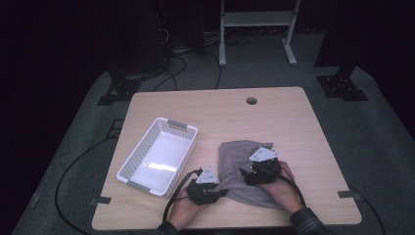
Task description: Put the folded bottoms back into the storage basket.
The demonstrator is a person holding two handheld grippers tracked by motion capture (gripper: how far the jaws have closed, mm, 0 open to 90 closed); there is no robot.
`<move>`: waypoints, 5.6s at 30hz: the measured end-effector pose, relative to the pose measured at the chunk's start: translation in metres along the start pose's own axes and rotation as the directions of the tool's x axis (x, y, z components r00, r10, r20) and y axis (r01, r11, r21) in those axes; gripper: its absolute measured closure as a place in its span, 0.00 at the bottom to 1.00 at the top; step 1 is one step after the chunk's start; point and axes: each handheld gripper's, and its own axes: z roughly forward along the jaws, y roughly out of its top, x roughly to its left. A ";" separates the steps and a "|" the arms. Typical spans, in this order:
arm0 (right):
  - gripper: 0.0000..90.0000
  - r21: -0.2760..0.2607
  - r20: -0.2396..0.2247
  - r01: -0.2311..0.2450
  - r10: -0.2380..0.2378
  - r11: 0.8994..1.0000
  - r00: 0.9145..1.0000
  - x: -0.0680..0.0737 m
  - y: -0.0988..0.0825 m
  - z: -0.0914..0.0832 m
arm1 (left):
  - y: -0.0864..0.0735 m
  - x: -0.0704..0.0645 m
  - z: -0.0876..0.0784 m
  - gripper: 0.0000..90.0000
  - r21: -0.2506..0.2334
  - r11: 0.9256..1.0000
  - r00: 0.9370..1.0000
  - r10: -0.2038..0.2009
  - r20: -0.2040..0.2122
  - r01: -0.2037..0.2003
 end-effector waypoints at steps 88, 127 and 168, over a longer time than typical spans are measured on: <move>0.84 -0.176 -0.296 -0.006 -0.047 0.984 0.954 -0.034 0.133 -0.013 | 0.047 0.028 -0.162 0.87 -0.350 0.931 0.984 -0.150 -0.098 0.107; 0.84 -0.079 -0.343 0.006 -0.033 0.997 0.939 0.072 0.207 0.114 | -0.057 0.132 -0.235 0.86 -0.297 0.921 0.887 -0.343 -0.309 0.252; 0.95 -0.081 -0.308 -0.022 -0.004 0.996 0.952 0.049 0.189 0.102 | -0.068 0.143 -0.239 0.73 -0.274 0.920 0.840 -0.373 -0.395 0.280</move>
